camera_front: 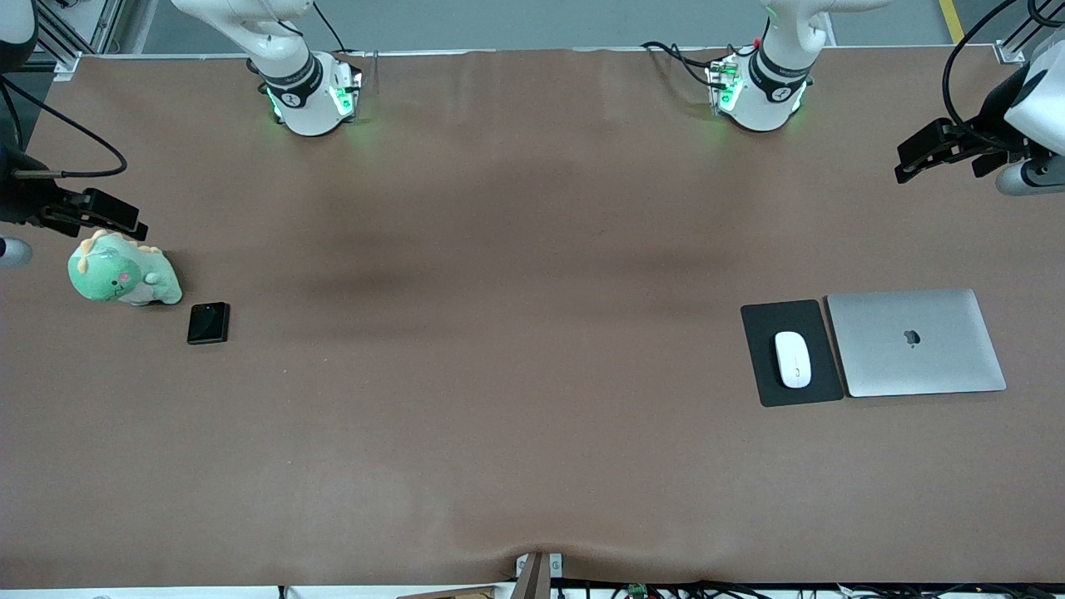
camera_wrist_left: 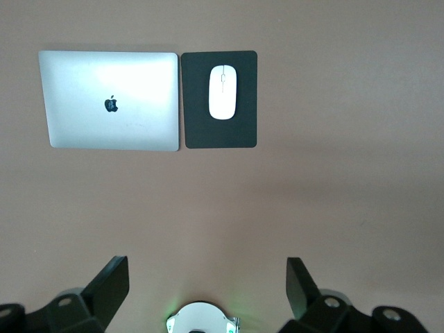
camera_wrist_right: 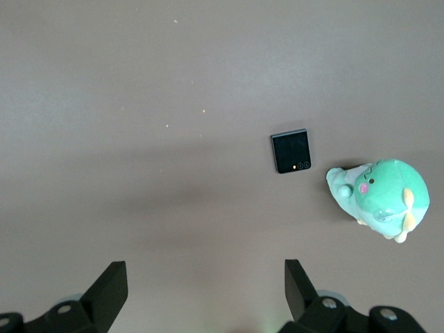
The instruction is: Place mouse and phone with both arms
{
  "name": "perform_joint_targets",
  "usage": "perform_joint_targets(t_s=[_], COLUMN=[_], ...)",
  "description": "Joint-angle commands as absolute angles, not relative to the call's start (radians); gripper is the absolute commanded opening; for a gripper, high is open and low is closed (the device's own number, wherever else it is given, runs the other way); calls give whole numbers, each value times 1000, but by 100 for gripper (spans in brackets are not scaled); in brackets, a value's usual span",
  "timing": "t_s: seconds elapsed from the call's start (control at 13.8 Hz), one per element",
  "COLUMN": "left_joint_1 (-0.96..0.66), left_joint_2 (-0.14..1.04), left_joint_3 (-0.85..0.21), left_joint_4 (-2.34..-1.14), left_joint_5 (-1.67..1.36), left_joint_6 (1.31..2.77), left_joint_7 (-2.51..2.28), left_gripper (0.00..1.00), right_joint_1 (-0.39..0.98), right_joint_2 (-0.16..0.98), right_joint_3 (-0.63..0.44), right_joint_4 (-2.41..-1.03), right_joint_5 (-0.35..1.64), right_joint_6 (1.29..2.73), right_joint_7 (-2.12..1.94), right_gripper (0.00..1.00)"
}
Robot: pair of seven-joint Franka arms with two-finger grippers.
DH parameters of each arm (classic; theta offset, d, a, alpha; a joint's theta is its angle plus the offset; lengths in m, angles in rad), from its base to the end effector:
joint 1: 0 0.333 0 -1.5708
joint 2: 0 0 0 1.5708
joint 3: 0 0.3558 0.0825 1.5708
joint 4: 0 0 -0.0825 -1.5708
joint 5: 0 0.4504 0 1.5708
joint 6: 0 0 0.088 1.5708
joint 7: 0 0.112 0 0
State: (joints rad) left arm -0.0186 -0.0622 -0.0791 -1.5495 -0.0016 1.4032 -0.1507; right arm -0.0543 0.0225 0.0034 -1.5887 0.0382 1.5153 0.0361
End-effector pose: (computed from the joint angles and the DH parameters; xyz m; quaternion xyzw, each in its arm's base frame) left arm 0.5776 -0.0585 0.6939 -0.9988 -0.0266 0.0416 0.0069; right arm 0.6201 -0.0272 0.6313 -0.9977 0.0433 0.0478 0.0195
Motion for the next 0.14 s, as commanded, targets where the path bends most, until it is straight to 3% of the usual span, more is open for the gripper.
perform_joint_targets(t_s=[0.0,0.07], left_joint_1=[-26,-26], left_joint_2=[-49,-46], left_joint_3=[-78,-77], left_joint_4=[-1520,-1520], left_joint_5=[-5,-5], left_joint_6=[1381,1381], left_joint_7=[-141,-143], left_gripper=[100,100], right_joint_1=[-44,-48], right_joint_2=[6,5], right_joint_3=[-2,-3], right_joint_4=[-1589,-1589], right_joint_5=[40,40], right_joint_6=[1491,1483], right_joint_7=[55,55], right_gripper=[100,100])
